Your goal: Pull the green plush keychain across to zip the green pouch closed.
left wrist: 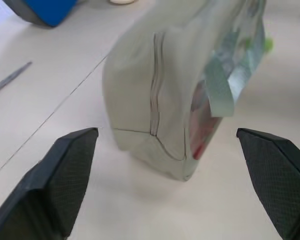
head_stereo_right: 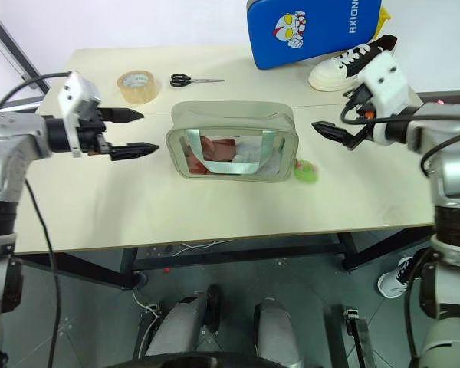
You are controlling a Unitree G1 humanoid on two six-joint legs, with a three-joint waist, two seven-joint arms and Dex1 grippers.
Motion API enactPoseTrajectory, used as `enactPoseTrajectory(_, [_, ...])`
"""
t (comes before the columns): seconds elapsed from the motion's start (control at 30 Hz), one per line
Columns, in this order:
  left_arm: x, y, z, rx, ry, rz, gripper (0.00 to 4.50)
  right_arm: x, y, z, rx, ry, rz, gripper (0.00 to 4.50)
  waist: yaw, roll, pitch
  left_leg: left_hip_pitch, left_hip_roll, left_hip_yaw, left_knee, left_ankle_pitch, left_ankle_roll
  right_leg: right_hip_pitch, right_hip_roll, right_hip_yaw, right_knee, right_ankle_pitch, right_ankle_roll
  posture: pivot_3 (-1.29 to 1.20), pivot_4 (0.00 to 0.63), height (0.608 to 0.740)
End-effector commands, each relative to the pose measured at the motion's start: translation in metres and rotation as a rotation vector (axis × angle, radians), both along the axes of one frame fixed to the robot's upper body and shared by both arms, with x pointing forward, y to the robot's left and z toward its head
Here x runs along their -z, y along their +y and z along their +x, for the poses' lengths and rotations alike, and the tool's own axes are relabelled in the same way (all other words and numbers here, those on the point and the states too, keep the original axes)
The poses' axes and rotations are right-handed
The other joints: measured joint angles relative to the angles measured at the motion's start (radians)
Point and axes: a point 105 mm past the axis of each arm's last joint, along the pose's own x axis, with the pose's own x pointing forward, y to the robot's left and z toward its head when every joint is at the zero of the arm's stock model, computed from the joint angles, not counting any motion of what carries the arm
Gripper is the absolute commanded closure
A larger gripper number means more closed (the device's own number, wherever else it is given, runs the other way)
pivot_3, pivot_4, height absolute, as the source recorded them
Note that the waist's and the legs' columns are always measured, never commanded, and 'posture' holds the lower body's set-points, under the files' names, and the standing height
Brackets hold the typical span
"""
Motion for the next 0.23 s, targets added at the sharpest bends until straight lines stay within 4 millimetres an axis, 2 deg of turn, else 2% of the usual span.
enactPoseTrajectory(0.03, [-0.022, 0.008, -0.004, -0.004, -0.047, -0.027, 0.05, -0.015, 0.026, -0.028, -0.177, 0.025, 0.030, 0.02, 0.000, 0.000, 0.000, 0.000, 0.000, 0.000, 0.000, 0.000, 0.000, -0.001, -0.001, 0.000, 0.000, 0.000, 0.000, 0.00, 0.150, 0.740])
enactPoseTrajectory(0.1, [-0.023, 0.012, -0.002, -0.033, -0.059, -0.023, 0.05, -0.012, 0.035, -0.031, -0.196, 0.023, 0.003, 0.02, 0.003, 0.000, 0.000, -0.001, 0.000, 0.000, 0.000, -0.001, 0.001, -0.002, -0.001, 0.000, -0.003, 0.000, -0.001, 0.00, 0.150, 0.740])
enactPoseTrajectory(0.23, [-0.026, 0.010, 0.002, -0.072, -0.077, -0.074, 0.05, -0.007, 0.038, -0.027, -0.153, 0.000, 0.013, 0.02, 0.006, 0.000, 0.000, -0.002, -0.002, 0.000, 0.000, -0.001, 0.001, -0.002, -0.003, 0.000, -0.005, 0.000, -0.001, 0.00, 0.150, 0.740])
